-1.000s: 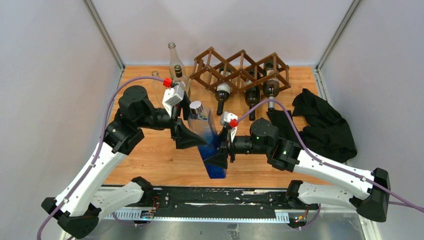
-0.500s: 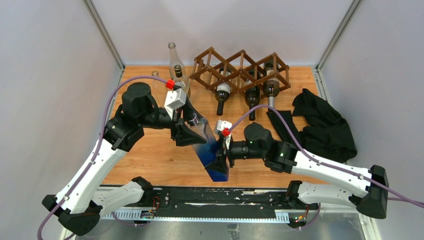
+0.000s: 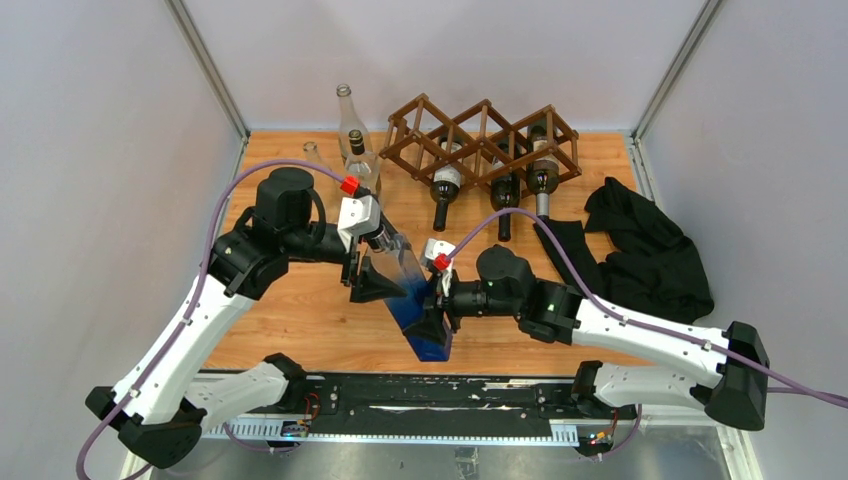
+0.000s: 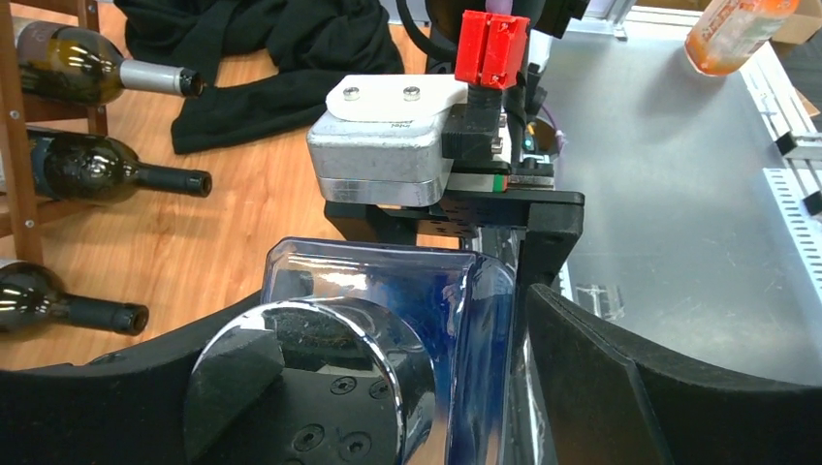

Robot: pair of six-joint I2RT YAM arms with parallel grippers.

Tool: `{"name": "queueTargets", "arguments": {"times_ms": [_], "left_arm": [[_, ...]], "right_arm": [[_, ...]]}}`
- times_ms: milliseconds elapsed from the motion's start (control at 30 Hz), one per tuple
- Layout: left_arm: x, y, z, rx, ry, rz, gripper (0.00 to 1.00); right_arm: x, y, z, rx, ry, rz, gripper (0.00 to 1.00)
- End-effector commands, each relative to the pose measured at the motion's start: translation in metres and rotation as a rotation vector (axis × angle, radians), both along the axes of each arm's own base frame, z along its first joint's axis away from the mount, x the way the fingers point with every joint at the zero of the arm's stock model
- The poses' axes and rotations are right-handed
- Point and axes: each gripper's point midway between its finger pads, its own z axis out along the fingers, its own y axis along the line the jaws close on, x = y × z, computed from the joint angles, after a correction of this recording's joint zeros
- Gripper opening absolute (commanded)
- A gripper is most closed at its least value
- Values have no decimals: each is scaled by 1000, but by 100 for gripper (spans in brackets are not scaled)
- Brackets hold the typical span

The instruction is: Take the wine bottle off the wine rack

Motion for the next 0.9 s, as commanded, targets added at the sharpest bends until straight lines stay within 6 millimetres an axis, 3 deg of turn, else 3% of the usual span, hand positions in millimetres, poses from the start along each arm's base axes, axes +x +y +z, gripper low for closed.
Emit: {"name": "queueTargets", "arguments": {"times_ms": [0,67,133,200,233,267,300,633,867], "left_arm": [[-13,8,-21,56,34,-29,81],[-8,9,-29,79,23,-17,67],[0,10,-35,107,-5,10,42],[15,12,-41,145,-55,62,5],[23,14,-42,162,-82,93,0],[30,16,-42,169,-104,113,0],[38,19,-39,164,-115,135,0],[121,54,-15,156,-195,316,0],[186,100,-13,161,-217,467,0]], "right_arm": [[17,11,90,277,-94,-74,0],[18,11,91,276,-95,-76,0],[19,12,89,268,-92,-86,0],[23,10,86,256,-86,-110,17],[25,8,83,247,-81,-129,34],[29,5,80,240,-74,-156,68],[32,2,75,225,-71,-183,84],[38,-43,34,99,-37,-330,92],[49,-102,26,3,27,-572,94]]}}
